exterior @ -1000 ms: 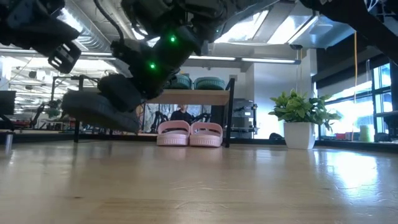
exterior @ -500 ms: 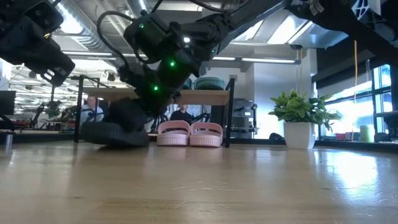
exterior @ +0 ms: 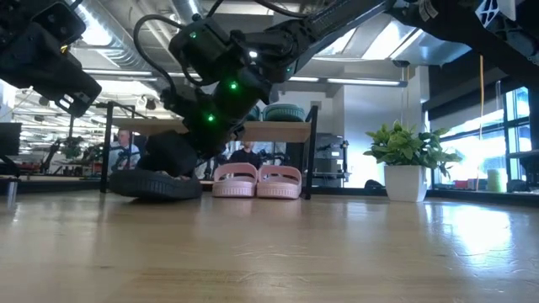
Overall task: Pick and place slides into the shelf
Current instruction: Put the right black slide under the shelf
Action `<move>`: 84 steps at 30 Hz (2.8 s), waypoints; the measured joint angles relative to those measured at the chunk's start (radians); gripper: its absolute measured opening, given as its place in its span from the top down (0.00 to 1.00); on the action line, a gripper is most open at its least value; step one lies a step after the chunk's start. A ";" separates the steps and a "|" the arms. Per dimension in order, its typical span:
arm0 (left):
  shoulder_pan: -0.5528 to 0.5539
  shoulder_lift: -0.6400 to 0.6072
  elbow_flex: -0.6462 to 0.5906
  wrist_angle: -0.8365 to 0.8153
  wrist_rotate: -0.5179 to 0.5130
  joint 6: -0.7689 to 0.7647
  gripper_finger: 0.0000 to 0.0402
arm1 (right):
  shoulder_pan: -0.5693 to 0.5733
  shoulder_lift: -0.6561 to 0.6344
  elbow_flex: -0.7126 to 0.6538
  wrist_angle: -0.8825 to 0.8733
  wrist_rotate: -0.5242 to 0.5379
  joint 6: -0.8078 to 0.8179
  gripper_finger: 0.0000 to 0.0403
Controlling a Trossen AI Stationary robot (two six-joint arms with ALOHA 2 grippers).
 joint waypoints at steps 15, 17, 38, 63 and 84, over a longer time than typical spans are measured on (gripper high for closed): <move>0.000 0.000 0.000 0.000 0.007 -0.022 1.00 | 0.005 0.002 0.013 -0.013 -0.007 -0.019 0.51; 0.000 0.000 0.000 0.000 0.024 -0.026 1.00 | 0.012 0.002 0.046 -0.043 -0.007 -0.034 0.47; 0.060 0.112 0.002 0.054 0.070 -0.078 1.00 | 0.152 -0.036 0.364 -0.935 0.150 0.166 0.40; 0.161 0.302 0.001 0.189 0.102 -0.145 1.00 | 0.136 -0.861 -0.973 0.356 -0.325 -0.074 0.40; 0.227 0.799 0.003 0.526 0.294 -0.179 1.00 | 0.092 -0.922 -1.130 0.544 -0.325 -0.035 0.40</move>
